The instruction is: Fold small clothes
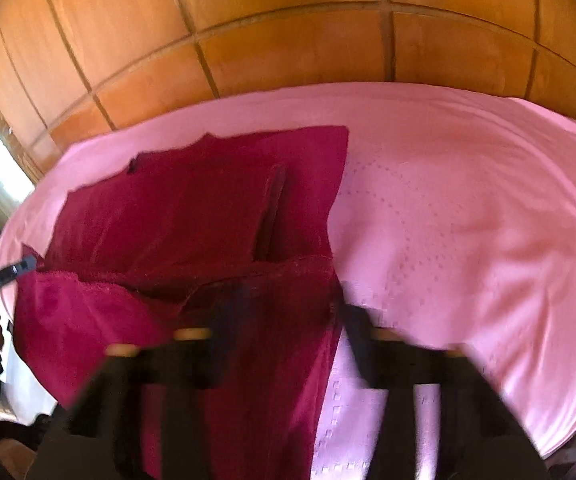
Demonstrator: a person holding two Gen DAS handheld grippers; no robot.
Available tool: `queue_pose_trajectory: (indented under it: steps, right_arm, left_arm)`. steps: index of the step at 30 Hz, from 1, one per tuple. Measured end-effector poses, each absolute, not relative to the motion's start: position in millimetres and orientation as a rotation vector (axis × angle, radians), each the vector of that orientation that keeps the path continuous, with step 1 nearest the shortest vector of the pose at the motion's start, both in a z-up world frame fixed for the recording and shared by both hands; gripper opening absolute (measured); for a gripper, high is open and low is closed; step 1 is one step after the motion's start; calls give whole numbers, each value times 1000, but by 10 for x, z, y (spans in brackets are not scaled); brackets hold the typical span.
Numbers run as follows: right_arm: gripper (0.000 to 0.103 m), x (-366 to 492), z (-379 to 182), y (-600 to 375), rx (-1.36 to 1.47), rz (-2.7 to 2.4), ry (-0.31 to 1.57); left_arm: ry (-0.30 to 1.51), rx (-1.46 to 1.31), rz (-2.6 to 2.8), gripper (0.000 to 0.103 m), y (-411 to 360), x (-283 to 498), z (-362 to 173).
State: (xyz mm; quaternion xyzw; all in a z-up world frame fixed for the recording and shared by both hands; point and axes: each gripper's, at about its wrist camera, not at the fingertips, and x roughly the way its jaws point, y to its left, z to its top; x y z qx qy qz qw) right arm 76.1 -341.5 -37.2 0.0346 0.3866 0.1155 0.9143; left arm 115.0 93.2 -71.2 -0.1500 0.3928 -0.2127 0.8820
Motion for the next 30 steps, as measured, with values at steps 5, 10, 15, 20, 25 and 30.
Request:
queue_pose_trajectory:
  steps: [5,10,15,20,25,30]
  right_arm:
    - [7,440,-105,-3426,64,267,733]
    - [7,322,346,-3457,125,306,624]
    - [7,797,477,-3492,203,277,597]
    - [7,1413,378,-3525,273,209,619]
    - [7,1968,237,-3459,290,136,632]
    - [7,2479,-1,-3396,266,62,690]
  left_arm:
    - [732,-318,-456,7,1008,872,-498]
    - [647,-341,-467,7,1098,758,-165]
    - [609,-361,-408,7,1174,1119,4]
    - [636,-339,-347,7,1152,1693,-6]
    - [695,-331,-274,7,1105,2305,-177]
    - [747,-326,-201,7,1070,2801,-360]
